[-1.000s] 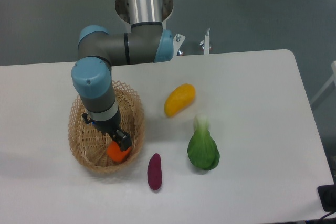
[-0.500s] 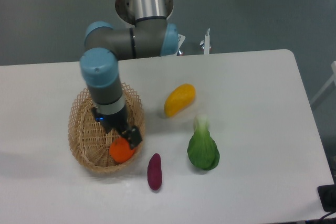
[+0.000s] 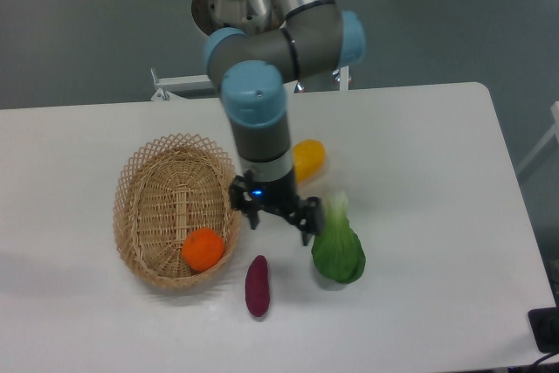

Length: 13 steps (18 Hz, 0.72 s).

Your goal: Place the orange in the basket

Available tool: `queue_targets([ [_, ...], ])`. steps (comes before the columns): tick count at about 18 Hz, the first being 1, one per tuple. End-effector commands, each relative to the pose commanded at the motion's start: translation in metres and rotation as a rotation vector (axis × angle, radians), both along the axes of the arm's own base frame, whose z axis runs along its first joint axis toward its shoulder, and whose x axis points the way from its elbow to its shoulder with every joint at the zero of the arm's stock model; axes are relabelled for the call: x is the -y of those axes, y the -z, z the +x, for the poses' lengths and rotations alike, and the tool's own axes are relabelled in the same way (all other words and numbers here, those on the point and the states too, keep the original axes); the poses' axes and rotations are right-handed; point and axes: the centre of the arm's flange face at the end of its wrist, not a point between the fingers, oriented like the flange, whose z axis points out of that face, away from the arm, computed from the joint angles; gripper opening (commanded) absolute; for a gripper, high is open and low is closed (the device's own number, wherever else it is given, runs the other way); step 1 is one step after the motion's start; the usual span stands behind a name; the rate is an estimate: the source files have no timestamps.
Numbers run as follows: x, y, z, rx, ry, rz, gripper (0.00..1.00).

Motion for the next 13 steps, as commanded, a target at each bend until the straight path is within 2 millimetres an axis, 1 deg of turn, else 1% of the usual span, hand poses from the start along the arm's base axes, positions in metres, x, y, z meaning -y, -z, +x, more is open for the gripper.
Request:
queue_targets([
  [2, 0.019, 0.002, -0.025, 0.023, 0.032, -0.043, 1.00],
  [3, 0.032, 0.002, -0.041, 0.039, 0.030, -0.061, 1.00],
  [4, 0.042, 0.002, -0.052, 0.052, 0.032, -0.073, 1.00],
  [5, 0.048, 0.003, -0.061, 0.054, 0.049, -0.081, 1.00],
  [6, 0.047, 0.007, -0.072, 0.052, 0.071, -0.092, 1.00],
  [8, 0.053, 0.007, -0.092, 0.045, 0.062, -0.092, 1.00],
  [10, 0.057, 0.006, -0.104, 0.039, 0.092, -0.102, 1.00],
  [13, 0.074, 0.006, -0.123, 0.033, 0.120, -0.105, 1.00],
])
